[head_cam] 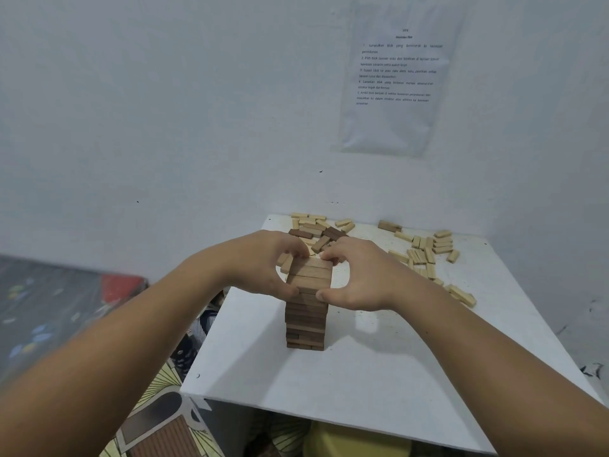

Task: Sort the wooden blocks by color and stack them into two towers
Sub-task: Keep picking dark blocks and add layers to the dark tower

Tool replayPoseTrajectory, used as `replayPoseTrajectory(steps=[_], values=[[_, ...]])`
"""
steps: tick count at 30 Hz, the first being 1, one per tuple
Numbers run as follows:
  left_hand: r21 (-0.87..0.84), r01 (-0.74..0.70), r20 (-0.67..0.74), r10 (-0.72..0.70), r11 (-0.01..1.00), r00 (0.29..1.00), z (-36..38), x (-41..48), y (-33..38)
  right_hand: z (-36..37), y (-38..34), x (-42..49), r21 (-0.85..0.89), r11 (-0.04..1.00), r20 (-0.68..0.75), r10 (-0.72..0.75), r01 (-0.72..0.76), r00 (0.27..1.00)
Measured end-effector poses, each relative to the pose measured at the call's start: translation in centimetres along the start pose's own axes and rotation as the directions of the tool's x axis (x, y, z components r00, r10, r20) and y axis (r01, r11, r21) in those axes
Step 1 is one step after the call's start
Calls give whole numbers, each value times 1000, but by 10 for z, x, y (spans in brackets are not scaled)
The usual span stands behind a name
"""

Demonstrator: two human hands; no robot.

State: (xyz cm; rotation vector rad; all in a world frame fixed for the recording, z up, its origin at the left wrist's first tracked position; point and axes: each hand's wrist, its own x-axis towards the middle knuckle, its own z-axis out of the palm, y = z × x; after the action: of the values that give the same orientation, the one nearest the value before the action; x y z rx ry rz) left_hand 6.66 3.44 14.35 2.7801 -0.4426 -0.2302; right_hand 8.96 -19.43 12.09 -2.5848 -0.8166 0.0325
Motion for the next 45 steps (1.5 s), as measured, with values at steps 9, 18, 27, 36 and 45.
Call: replayPoseTrajectory(steps=[9,18,27,36,45], values=[[-12,-32,51,32,999,998,3,3,-3,1,3,-2,0,1000,1,11,-11,1000],[3,-36,53,36,999,998,7,6,1,6,-1,-2,68,997,40,22,-24,999],[-7,-28,44,28,1000,999,7,7,2,8,-3,0,74,997,48,-17,14,999],[-25,-18,45,19,1000,999,7,5,3,8,-4,0,104,994,62,5,-12,998],[-436,15,-64,-47,900,997,6,-11,-8,19,5,-8,456,886,-45,120,-87,992]])
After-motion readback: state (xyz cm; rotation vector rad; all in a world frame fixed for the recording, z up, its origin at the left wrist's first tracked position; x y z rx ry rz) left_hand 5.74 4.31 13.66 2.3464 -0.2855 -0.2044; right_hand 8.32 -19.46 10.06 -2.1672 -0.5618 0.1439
